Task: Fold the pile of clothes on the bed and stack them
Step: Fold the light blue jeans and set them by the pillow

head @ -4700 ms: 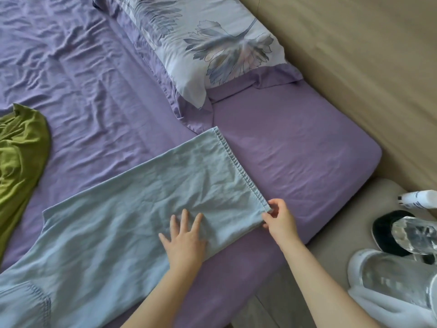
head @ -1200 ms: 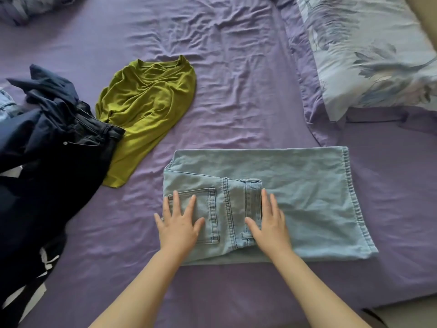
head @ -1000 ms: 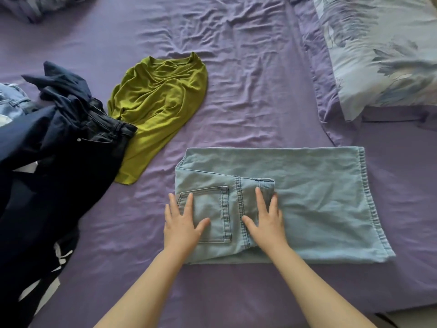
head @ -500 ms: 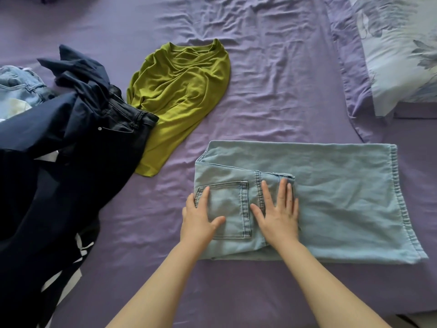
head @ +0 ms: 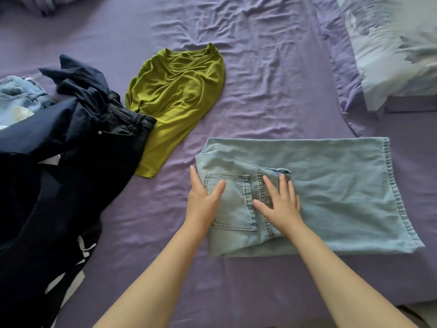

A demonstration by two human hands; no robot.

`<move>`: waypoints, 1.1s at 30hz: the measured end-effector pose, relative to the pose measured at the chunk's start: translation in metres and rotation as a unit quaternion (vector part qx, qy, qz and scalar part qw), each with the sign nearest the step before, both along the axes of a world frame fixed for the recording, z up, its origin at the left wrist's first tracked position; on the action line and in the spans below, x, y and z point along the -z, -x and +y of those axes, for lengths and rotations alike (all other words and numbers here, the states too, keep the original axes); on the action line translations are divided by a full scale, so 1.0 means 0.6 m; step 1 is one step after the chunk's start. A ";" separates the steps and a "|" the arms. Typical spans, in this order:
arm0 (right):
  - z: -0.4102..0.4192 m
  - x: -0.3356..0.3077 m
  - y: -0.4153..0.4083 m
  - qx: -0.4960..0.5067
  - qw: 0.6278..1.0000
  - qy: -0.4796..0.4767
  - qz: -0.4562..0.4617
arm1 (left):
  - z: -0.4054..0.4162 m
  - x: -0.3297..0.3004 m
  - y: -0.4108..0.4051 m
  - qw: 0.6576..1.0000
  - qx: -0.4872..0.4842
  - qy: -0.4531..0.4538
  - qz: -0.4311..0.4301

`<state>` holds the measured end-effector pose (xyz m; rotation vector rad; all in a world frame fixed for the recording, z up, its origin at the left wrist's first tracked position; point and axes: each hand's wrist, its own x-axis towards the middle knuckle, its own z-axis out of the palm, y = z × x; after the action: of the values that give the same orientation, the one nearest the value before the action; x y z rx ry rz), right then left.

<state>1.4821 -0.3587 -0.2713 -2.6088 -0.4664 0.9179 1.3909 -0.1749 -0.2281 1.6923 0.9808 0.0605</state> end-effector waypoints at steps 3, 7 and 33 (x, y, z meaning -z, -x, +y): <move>-0.004 -0.049 0.000 0.072 0.991 -0.110 -0.011 | -0.030 -0.045 -0.032 0.998 -0.004 0.016 -0.068; -0.017 -0.134 -0.008 0.227 0.880 -0.371 0.191 | -0.091 -0.097 -0.086 0.991 0.027 0.060 -0.116; -0.429 -0.018 -0.225 0.317 0.942 -0.108 0.032 | -0.345 0.043 -0.197 0.974 0.159 -0.044 0.156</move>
<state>1.6173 -0.6162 -0.2603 -2.2813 0.2744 0.6759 1.5092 -0.3821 -0.2539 1.9602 0.9322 -0.3883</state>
